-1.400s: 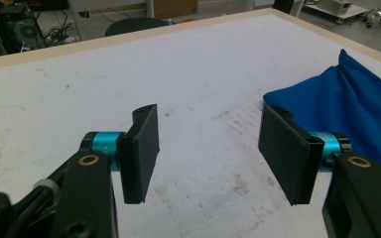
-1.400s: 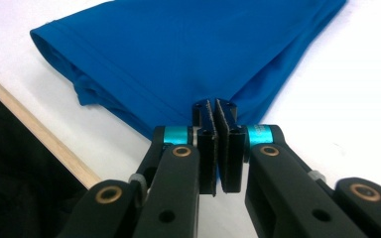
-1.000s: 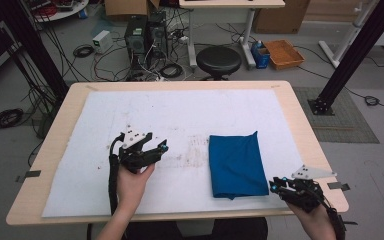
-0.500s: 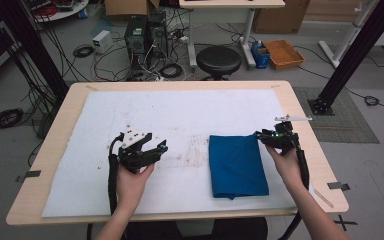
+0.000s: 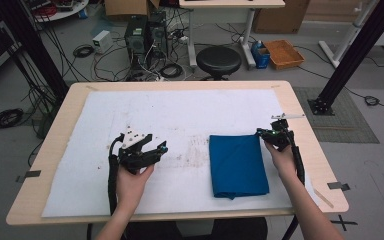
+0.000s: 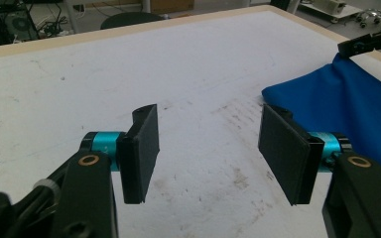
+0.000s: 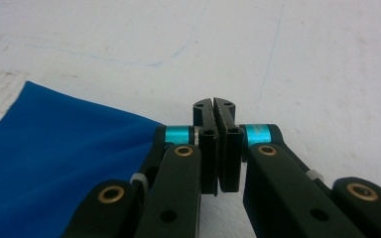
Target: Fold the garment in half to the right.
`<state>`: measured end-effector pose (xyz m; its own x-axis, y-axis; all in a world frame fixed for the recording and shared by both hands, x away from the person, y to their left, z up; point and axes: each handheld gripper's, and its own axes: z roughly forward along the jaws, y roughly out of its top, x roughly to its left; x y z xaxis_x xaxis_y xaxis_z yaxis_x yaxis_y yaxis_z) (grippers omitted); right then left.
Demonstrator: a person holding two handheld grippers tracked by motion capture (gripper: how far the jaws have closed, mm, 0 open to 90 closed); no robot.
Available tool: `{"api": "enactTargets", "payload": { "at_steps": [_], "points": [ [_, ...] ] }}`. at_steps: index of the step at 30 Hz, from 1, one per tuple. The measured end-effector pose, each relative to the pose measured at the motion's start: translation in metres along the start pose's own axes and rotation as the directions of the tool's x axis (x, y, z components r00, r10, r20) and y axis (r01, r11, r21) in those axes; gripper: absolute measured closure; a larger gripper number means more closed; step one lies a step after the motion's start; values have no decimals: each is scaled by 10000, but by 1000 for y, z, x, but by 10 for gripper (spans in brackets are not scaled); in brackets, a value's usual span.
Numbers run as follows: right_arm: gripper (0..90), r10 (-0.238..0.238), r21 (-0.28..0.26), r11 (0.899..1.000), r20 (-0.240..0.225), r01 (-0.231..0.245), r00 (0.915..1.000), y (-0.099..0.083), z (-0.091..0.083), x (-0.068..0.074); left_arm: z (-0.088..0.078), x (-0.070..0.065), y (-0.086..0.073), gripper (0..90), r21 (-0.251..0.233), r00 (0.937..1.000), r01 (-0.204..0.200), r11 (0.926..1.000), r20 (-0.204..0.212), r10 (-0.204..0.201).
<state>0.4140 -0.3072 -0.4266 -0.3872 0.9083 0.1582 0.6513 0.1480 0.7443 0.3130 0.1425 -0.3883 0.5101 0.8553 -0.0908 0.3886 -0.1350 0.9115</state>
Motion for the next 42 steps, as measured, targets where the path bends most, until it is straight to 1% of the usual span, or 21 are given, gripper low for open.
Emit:
{"api": "enactTargets", "payload": {
  "at_steps": [4, 6, 7, 10, 13, 15, 16, 18, 21, 23, 24, 26, 28, 31, 33, 34, 35, 36, 38, 40, 42],
  "points": [
    [835, 44, 28, 10000, 267, -44, 9996, -4, -2, -4, 1, 1, -1, 412, 36, 10000, -21, 10000, -7, 21],
    [763, 160, 9, 9999, 305, -160, 9994, -5, -3, -7, 1, 0, -1, 411, 36, 10000, -25, 10000, 8, 25],
    [749, 273, -45, 9996, 333, -272, 9991, -5, -5, -8, 1, 0, -1, 412, 21, 10000, -14, 10000, 2, 14],
    [725, 315, -337, 9990, 264, -306, 9992, -7, -14, -7, 0, 1, -1, 412, -15, 10000, 33, 10000, -20, -33],
    [706, -41, -504, 9987, 185, 50, 9998, -11, -30, 0, 0, 3, -1, 411, 1, 10000, 57, 10000, -38, -57],
    [694, -198, -639, 9978, 18, 199, 9998, -19, -42, 5, 0, 4, -2, 411, 7, 10000, 50, 10000, -56, -50],
    [684, -156, -591, 9981, -107, 150, 9998, -25, -47, 8, 0, 4, -2, 411, 37, 10000, 47, 10000, -47, -47],
    [664, -19, -444, 9990, -449, -1, 9990, -37, -53, 12, 0, 4, -2, 412, 36, 10000, 31, 10000, -36, -31],
    [653, 336, -101, 9994, -765, -345, 9965, -51, -56, 16, 2, 2, -3, 411, 88, 10000, -5, 10000, -10, 5],
    [669, 433, 42, 9991, -888, -431, 9951, -56, -53, 16, 3, 0, -3, 411, 132, 10000, -1, 9999, -1, 1],
    [703, 442, 195, 9989, -901, -426, 9950, -57, -51, 16, 3, -1, -3, 412, 124, 10000, -39, 9999, 15, 39],
    [802, 509, 547, 9975, -1014, -455, 9935, -60, -46, 15, 3, -2, -2, 412, 136, 10000, -93, 9999, 38, 92],
    [900, 400, 697, 9970, -1135, -322, 9927, -62, -44, 15, 3, -2, -3, 412, 120, 10000, -32, 9999, 36, 32],
    [900, 290, 748, 9970, -1147, -205, 9930, -63, -46, 15, 3, 0, -3, 412, 148, 10000, -21, 9999, 0, 21],
    [900, 415, 611, 9975, -1150, -346, 9925, -63, -50, 14, 3, 0, -3, 411, 142, 10000, -11, 9999, -3, 11],
    [848, 492, 456, 9980, -1254, -438, 9909, -64, -51, 12, 2, 0, -3, 411, 122, 10000, -6, 9999, 16, 6],
    [787, 771, 363, 9967, -1225, -732, 9895, -64, -53, 11, 2, 0, -3, 412, 110, 10000, -10, 9999, 9, 10],
    [757, 856, 283, 9962, -1273, -827, 9882, -64, -54, 10, 3, 0, -3, 412, 123, 10000, -27, 9999, 31, 27],
    [674, 1075, 315, 9941, -1336, -1042, 9852, -65, -53, 9, 3, -1, -3, 411, 123, 10000, -27, 9999, 39, 26],
    [654, 1190, 403, 9926, -1409, -1144, 9828, -65, -50, 9, 2, -2, -3, 412, 129, 9999, -82, 9999, 69, 81],
    [674, 1259, 532, 9915, -1542, -1190, 9800, -66, -47, 11, 2, -2, -3, 412, 97, 10000, -63, 9999, 70, 62]
  ]
}}
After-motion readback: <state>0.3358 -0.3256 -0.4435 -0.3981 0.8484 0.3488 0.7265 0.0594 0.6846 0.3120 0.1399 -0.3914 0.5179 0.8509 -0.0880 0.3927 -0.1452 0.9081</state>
